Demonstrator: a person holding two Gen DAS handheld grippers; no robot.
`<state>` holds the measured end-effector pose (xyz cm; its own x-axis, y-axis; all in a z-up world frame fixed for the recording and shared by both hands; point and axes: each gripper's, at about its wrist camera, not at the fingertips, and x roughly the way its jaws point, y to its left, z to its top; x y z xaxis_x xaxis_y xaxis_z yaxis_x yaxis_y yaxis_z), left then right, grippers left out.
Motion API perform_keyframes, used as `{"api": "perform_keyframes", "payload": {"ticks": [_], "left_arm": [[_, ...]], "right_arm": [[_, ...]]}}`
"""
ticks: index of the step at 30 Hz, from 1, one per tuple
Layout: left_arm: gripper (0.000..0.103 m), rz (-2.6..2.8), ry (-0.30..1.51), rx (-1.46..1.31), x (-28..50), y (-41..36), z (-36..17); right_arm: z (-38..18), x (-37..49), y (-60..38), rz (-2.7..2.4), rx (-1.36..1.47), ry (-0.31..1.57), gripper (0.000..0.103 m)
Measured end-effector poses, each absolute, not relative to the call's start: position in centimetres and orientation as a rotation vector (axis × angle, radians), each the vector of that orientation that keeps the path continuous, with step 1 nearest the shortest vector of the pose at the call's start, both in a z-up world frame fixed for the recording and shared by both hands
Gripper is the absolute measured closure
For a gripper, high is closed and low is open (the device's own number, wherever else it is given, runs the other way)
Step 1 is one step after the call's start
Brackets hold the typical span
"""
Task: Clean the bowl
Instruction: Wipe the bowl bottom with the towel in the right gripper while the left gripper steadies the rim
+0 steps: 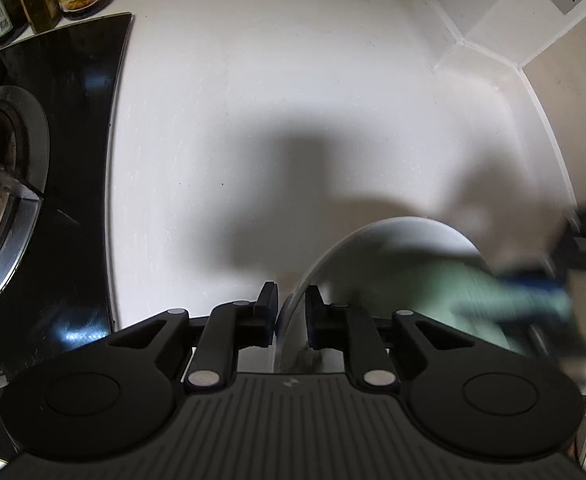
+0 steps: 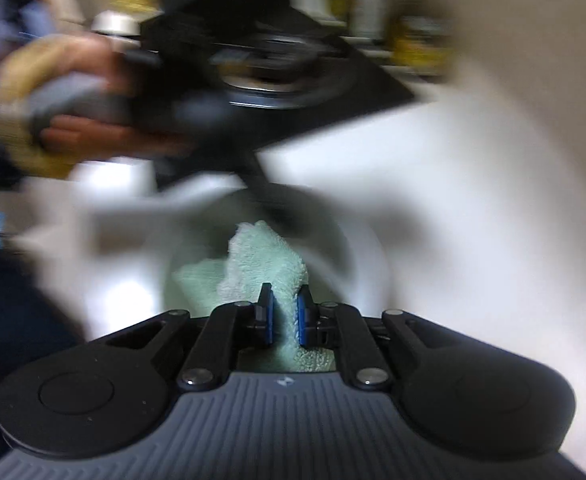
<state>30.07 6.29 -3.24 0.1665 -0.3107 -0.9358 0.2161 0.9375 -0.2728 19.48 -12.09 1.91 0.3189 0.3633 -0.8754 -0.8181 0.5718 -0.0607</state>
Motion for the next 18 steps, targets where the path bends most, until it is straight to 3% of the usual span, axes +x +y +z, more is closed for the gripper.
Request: {"api": "perform_keyframes", "payload": {"ticks": [8, 18], "left_arm": [[0.089, -0.366, 1.343, -0.068, 29.7, 6.0, -3.2], [0.081, -0.346, 1.319, -0.038, 28.9, 4.9, -3.1]], "right_arm": [[-2.2, 17.8, -8.2, 0.840, -0.789, 0.937, 0.092], [-3.6, 21.4, -9.3, 1.270, -0.365, 1.228, 0.092]]}}
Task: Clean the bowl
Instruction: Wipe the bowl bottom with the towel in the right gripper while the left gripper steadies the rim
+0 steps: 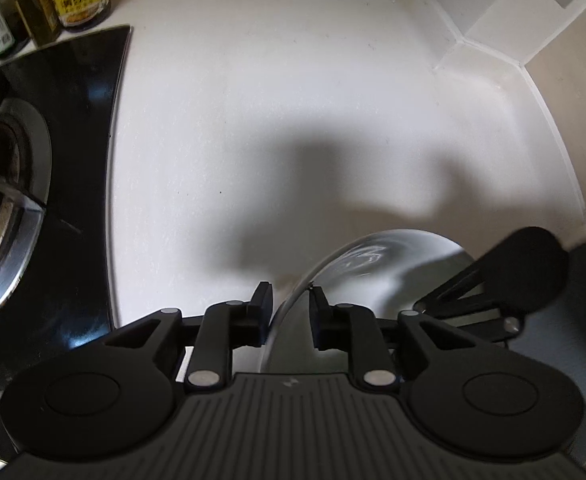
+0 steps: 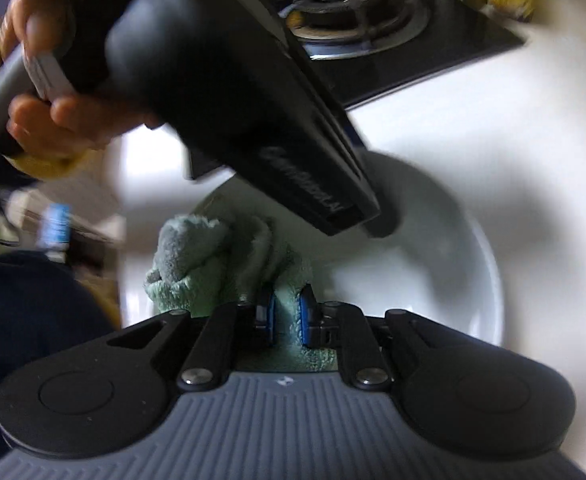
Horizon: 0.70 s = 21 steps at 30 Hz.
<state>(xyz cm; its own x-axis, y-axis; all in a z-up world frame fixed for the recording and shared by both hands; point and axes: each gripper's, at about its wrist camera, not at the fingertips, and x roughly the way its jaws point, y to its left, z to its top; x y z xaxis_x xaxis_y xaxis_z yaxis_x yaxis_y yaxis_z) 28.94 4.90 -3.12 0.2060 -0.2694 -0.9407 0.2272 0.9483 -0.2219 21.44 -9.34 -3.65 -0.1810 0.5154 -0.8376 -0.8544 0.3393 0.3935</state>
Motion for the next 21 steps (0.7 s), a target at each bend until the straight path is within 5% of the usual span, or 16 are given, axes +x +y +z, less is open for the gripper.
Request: {"api": "perform_keyframes", "payload": {"ticks": [10, 13, 21], "left_arm": [[0.081, -0.346, 1.301, -0.031, 29.1, 4.9, -3.3], [0.081, -0.336, 1.292, -0.019, 29.0, 4.9, -3.2], [0.088, -0.346, 1.285, 0.010, 28.7, 4.7, -3.2]], "right_arm": [[2.8, 20.7, -12.3, 1.387, -0.388, 1.100, 0.093], [4.2, 20.7, -11.9, 1.118, -0.639, 0.998, 0.093], [-1.3, 17.8, -7.1, 0.945, -1.065, 0.808, 0.093]]}}
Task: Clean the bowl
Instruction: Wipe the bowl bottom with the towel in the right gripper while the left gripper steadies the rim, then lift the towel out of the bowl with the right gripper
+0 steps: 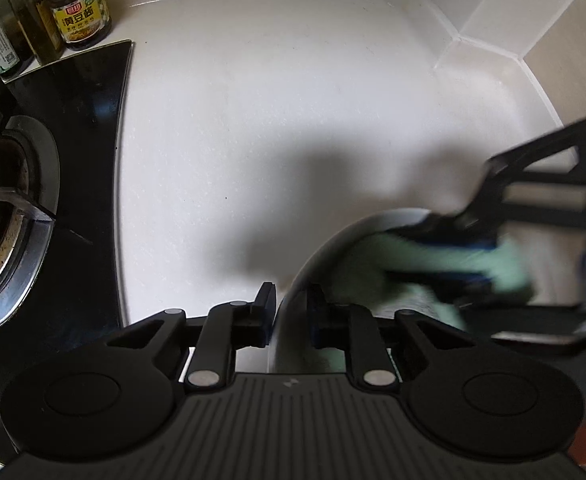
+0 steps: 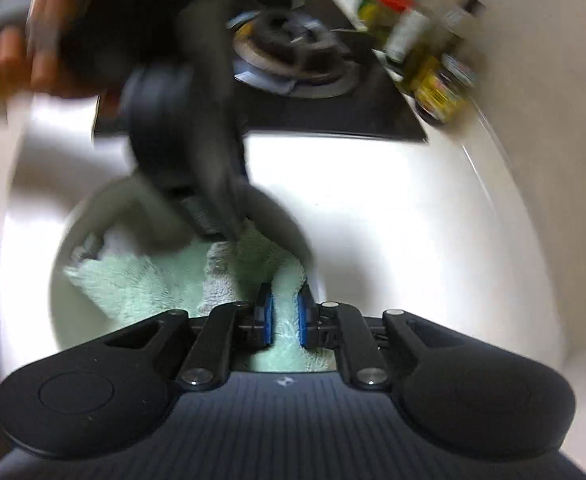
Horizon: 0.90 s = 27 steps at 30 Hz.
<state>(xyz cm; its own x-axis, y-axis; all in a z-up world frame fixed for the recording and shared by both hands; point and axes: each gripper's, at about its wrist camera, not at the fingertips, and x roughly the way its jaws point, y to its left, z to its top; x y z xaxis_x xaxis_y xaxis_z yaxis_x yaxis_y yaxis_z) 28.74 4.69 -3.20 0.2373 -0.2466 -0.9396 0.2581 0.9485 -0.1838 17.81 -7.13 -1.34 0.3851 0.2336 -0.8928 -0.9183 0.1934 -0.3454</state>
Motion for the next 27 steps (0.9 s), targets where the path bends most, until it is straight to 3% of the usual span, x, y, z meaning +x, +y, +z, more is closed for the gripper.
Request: {"api": "perform_keyframes", "payload": {"ticks": [11, 21, 27], "left_arm": [[0.085, -0.345, 1.286, -0.009, 28.9, 4.8, -3.2], [0.083, -0.364, 1.284, 0.007, 28.9, 4.6, -3.2], [0.084, -0.355, 1.264, 0.038, 28.6, 4.2, -3.1]], "right_arm": [[-1.8, 18.5, -7.3, 1.263, -0.976, 1.112, 0.093], [4.3, 17.4, -11.3, 1.401, -0.757, 1.016, 0.093], [8.0, 15.4, -14.5, 1.222, -0.689, 0.892, 0.093]]}}
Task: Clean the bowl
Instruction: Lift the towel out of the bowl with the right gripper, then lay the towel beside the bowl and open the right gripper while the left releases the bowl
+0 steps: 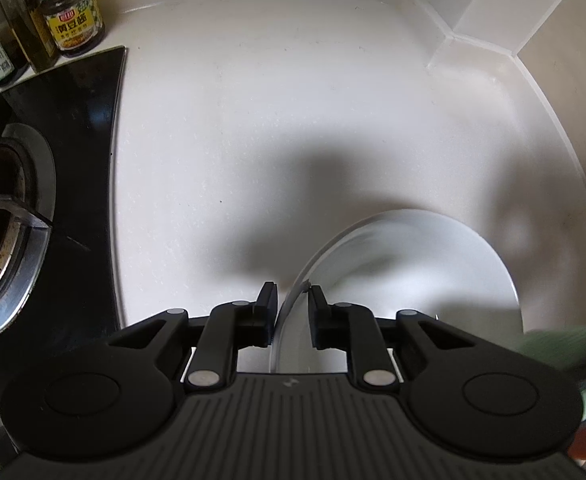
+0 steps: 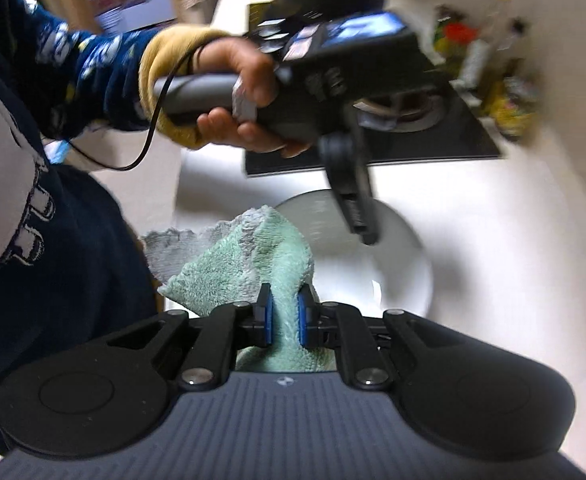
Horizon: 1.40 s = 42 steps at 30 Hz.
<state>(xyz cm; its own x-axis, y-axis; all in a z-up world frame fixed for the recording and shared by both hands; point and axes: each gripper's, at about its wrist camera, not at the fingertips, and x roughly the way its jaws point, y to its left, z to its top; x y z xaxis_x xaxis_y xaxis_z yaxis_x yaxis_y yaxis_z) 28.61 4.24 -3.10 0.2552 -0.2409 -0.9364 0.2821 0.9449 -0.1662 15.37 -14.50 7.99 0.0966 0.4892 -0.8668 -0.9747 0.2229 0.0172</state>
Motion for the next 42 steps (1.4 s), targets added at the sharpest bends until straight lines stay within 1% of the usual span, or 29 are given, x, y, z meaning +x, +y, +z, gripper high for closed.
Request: {"api": "perform_keyframes", "payload": {"ticks": [2, 6, 9, 13, 16, 18, 23, 26, 30, 34, 38, 40, 42], "left_arm": [[0.084, -0.353, 1.261, 0.038, 28.5, 4.1, -3.1], [0.085, -0.353, 1.258, 0.041, 28.4, 4.1, -3.0], [0.086, -0.352, 1.255, 0.049, 28.3, 4.1, -3.0], [0.086, -0.346, 1.251, 0.054, 28.1, 4.1, -3.0], [0.087, -0.338, 1.245, 0.057, 27.7, 4.2, -3.0], [0.088, -0.333, 1.242, 0.057, 27.5, 4.2, -3.0], [0.088, -0.331, 1.237, 0.062, 27.2, 4.3, -3.0], [0.089, -0.330, 1.238, 0.061, 27.2, 4.4, -3.0], [0.089, -0.325, 1.234, 0.063, 27.1, 4.4, -3.0], [0.089, -0.316, 1.227, 0.082, 26.7, 4.1, -2.9], [0.091, -0.293, 1.189, 0.113, 26.0, 3.9, -1.9], [0.092, -0.278, 1.150, 0.132, 25.4, 3.7, -0.9], [0.092, -0.265, 1.105, 0.147, 24.6, 3.4, 0.3]], "right_arm": [[10.3, 15.1, -16.0, 1.099, -0.671, 0.858, 0.093], [12.0, 14.5, -17.3, 0.857, -0.654, 0.788, 0.093], [14.0, 14.8, -18.6, 0.667, -0.590, 0.706, 0.093], [14.7, 15.8, -19.6, 0.511, -0.476, 0.634, 0.093], [12.9, 16.4, -19.3, 0.410, -0.441, 0.631, 0.093], [10.8, 16.9, -19.1, 0.344, -0.399, 0.652, 0.093], [3.4, 17.6, -18.0, 0.237, -0.297, 0.767, 0.093], [0.2, 17.6, -17.2, 0.196, -0.286, 0.822, 0.093], [-2.6, 16.6, -15.9, 0.147, -0.305, 0.869, 0.093], [-4.3, 15.3, -15.5, 0.149, -0.248, 0.907, 0.091], [-4.8, 15.3, -16.1, 0.086, -0.146, 0.907, 0.084], [-4.3, 15.2, -16.9, 0.047, -0.074, 0.899, 0.084], [-3.7, 14.7, -17.2, 0.032, -0.070, 0.879, 0.084]]}}
